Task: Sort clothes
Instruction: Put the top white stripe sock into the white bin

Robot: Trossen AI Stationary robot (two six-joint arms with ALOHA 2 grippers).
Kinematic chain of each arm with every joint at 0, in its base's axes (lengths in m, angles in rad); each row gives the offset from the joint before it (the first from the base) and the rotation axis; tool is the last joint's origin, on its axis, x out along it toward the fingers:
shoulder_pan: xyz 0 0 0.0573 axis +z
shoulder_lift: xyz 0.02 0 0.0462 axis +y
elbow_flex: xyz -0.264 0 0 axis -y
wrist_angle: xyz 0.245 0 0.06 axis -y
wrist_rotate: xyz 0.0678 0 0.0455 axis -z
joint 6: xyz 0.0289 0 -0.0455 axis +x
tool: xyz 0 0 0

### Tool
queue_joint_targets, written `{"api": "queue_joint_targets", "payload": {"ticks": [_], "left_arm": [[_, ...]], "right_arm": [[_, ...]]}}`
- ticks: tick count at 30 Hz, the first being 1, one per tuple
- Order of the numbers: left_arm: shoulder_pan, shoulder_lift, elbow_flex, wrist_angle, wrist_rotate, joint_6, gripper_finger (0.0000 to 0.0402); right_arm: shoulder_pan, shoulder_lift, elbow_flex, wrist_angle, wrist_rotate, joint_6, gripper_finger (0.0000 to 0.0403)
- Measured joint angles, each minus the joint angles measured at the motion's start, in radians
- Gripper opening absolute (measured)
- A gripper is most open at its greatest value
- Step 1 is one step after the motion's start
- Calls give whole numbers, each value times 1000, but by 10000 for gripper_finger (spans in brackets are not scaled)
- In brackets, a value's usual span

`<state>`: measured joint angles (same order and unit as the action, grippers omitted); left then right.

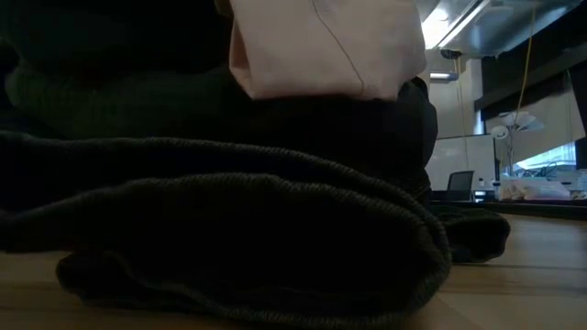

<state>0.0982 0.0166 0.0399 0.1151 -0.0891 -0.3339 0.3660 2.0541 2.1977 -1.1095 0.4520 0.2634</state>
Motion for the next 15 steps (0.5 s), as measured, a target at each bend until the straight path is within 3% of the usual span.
{"api": "queue_joint_targets", "payload": {"ticks": [9,15], "left_arm": [[0,0,0,-3,0,0,0],[0,0,0,-5,0,0,0]], "right_arm": [[16,47,-1,-45,-73,-38,170],[30,86,-1,-92,-9,-75,169]]}}
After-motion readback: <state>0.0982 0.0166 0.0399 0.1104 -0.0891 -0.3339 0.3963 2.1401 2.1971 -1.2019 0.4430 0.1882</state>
